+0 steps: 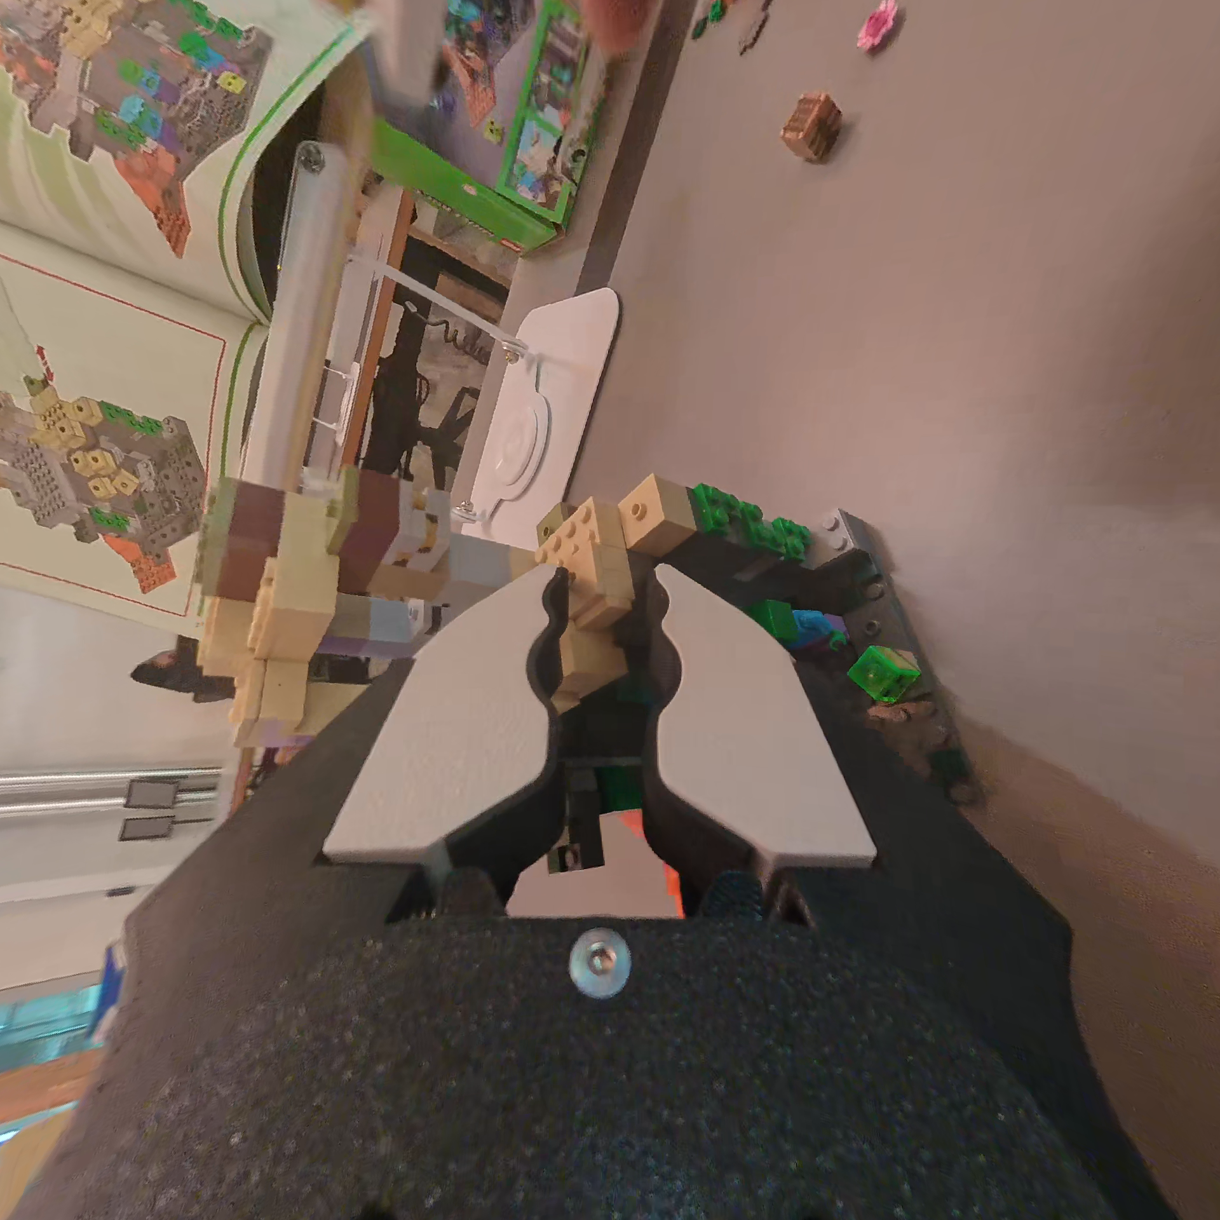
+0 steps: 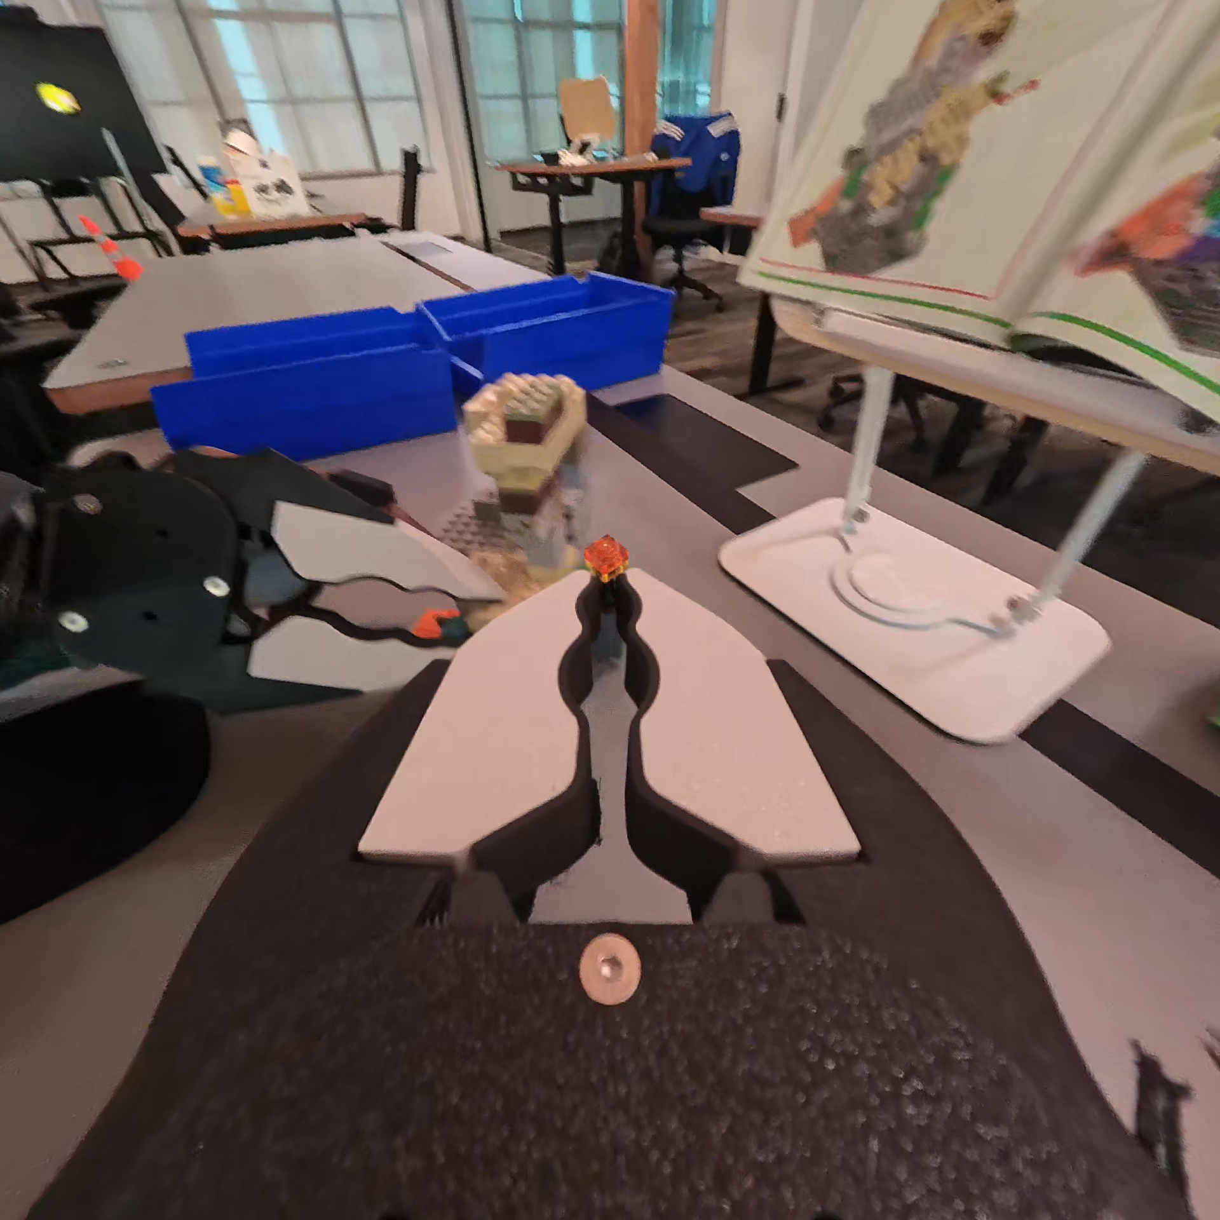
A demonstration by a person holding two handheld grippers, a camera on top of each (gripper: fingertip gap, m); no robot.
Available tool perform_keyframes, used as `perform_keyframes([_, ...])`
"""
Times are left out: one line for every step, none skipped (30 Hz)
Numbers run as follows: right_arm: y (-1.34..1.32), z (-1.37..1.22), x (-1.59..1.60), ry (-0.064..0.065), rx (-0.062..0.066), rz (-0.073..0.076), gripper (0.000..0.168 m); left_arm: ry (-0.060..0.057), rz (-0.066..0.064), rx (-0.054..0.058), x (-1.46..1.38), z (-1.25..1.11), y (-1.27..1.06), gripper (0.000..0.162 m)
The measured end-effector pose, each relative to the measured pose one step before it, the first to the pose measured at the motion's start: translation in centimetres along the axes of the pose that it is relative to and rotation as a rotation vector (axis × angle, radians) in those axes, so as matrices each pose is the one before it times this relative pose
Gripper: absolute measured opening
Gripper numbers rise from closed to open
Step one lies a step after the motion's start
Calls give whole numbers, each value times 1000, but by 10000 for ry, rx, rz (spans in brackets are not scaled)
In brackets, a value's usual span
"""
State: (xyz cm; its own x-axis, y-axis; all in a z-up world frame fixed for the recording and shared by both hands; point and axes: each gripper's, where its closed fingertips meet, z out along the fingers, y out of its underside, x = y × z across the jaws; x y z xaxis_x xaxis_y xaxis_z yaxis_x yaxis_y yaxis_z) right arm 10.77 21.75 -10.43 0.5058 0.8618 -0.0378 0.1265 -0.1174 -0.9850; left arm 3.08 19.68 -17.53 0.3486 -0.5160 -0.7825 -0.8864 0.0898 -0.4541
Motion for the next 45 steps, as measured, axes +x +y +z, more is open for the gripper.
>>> perform_keyframes([550, -803, 1254, 359, -215, 56, 4, -19, -216, 107, -2, -109, -30, 22])
perform_keyframes([755, -749, 1342, 330, -252, 108, 4, -60, -175, 136, -10, -185, -50, 20])
perform_keyframes([1055, -661, 1427, 322, -384, 139, 4, -98, -152, 156, -31, -251, -53, 19])
perform_keyframes([1242, -593, 1565, 387, -459, 87, 4, -58, -184, 188, 16, -328, -91, 16])
perform_keyframes([1365, -519, 1615, 401, -488, 37, 4, 21, -294, 205, 94, -389, -108, 16])
perform_keyframes([1504, -411, 1552, 343, -574, 86, 4, 69, -342, 160, 144, -372, -42, 16])
perform_keyframes([1494, -323, 1478, 305, -591, 135, 4, 87, -308, 114, 183, -354, 55, 16])
perform_keyframes([1305, -266, 1382, 285, -476, 113, 4, 72, -282, 120, 172, -338, 77, 17])
perform_keyframes([1137, -224, 1254, 252, -415, 90, 4, 77, -291, 135, 181, -325, 92, 17])
perform_keyframes([1076, -162, 1186, 269, -452, 63, 4, 117, -305, 94, 233, -269, 153, 16])
perform_keyframes([947, -92, 1103, 279, -438, -20, 4, 95, -290, 86, 210, -208, 203, 16])
perform_keyframes([858, 3, 873, 199, -425, -90, 5, 44, -234, 93, 133, -147, 228, 16])
perform_keyframes([826, 82, 597, 96, -466, -98, 5, 32, -170, 58, 125, -85, 262, 16])
perform_keyframes([693, 135, 431, 90, -412, -115, 5, 29, -128, 7, 98, -15, 307, 16])
perform_keyframes([481, 168, 300, 102, -300, -172, 5, -1, -90, 15, 62, 17, 272, 16])
perform_keyframes([444, 193, 155, 64, -318, -191, 5, 7, -79, 0, 52, 38, 244, 15])
perform_keyframes([444, 221, 152, 79, -357, -166, 5, 45, -94, -6, 88, 44, 223, 16])
perform_keyframes([366, 246, 140, 73, -315, -145, 5, 53, -106, 22, 78, 46, 147, 16])
perform_keyframes([317, 271, 95, 29, -283, -97, 7, 71, -99, 4, 90, 43, 142, 16])
perform_keyframes([285, 253, 95, 13, -263, -42, 9, 44, -75, -19, 27, 44, 144, 16])
perform_keyframes([183, 217, 83, 9, -187, -33, 11, -4, -44, 6, -40, 27, 103, 16])
perform_keyframes([86, 141, 56, 1, -95, -41, 13, 2, -35, -2, -44, -7, 103, 16])
perform_keyframes([47, 91, 56, 2, -63, -25, 13, 3, -44, -2, -35, -19, 95, 16])
perform_keyframes([-29, 3, 60, 16, -13, 3, 14, -2, -44, 11, -37, -30, 84, 16])
perform_keyframes([-160, -92, 40, 13, 91, 34, 15, 4, -41, -3, -42, -24, 88, 15])
perform_keyframes([-369, -235, -48, -8, 221, 82, 16, 0, -43, 1, -46, -32, 74, 15])
perform_keyframes([-608, -375, -187, -44, 364, 135, 16, 6, -55, 24, -45, -39, 26, 15])
perform_keyframes([-829, -479, -374, -91, 489, 178, 16, 4, -71, 39, -74, -45, -13, 15])
perform_keyframes([-1039, -527, -633, -165, 596, 197, 17, 0, -75, 51, -91, -60, -49, 15])
perform_keyframes([-1206, -540, -950, -259, 681, 183, 18, -1, -77, 38, -102, -39, -53, 15])
perform_keyframes([-1265, -478, -1203, -307, 704, 152, 19, -13, -83, 57, -143, -73, -116, 15])
perform_keyframes([-1246, -372, -1356, -307, 664, 122, 20, -24, -103, 90, -182, -103, -166, 15])
perform_keyframes([-1176, -222, -1501, -306, 616, 81, 22, -16, -138, 105, -205, -135, -187, 15])
perform_keyframes([-1123, -56, -1593, -306, 575, 26, 22, -6, -173, 118, -238, -141, -202, 15])
perform_keyframes([-1017, 136, -1671, -303, 483, -15, 23, -5, -223, 154, -278, -160, -250, 15])
perform_keyframes([-893, 330, -1692, -285, 355, -47, 25, -11, -286, 175, -349, -186, -284, 15])
perform_keyframes([-839, 491, -1679, -259, 270, -99, 27, -16, -327, 200, -408, -204, -312, 15])
perform_keyframes([-820, 629, -1647, -246, 237, -158, 29, -11, -391, 221, -475, -199, -351, 15])
perform_keyframes([-803, 724, -1597, -226, 195, -204, 30, -25, -436, 254, -555, -231, -382, 15])
perform_keyframes([-773, 803, -1465, -166, 158, -230, 32, -30, -454, 275, -617, -237, -420, 16])
perform_keyframes([-782, 846, -1362, -159, 151, -254, 32, -38, -437, 235, -652, -221, -390, 17])
perform_keyframes([-763, 866, -1319, -202, 115, -248, 32, -82, -380, 237, -722, -221, -422, 18])
perform_keyframes([-778, 872, -1082, -144, 97, -219, 33, -103, -312, 231, -758, -189, -434, 20])
perform_keyframes([-853, 823, -844, -87, 134, -217, 33, -82, -274, 201, -761, -116, -429, 22])
perform_keyframes([-858, 806, -716, -128, 108, -186, 33, -66, -237, 173, -773, -24, -439, 24])
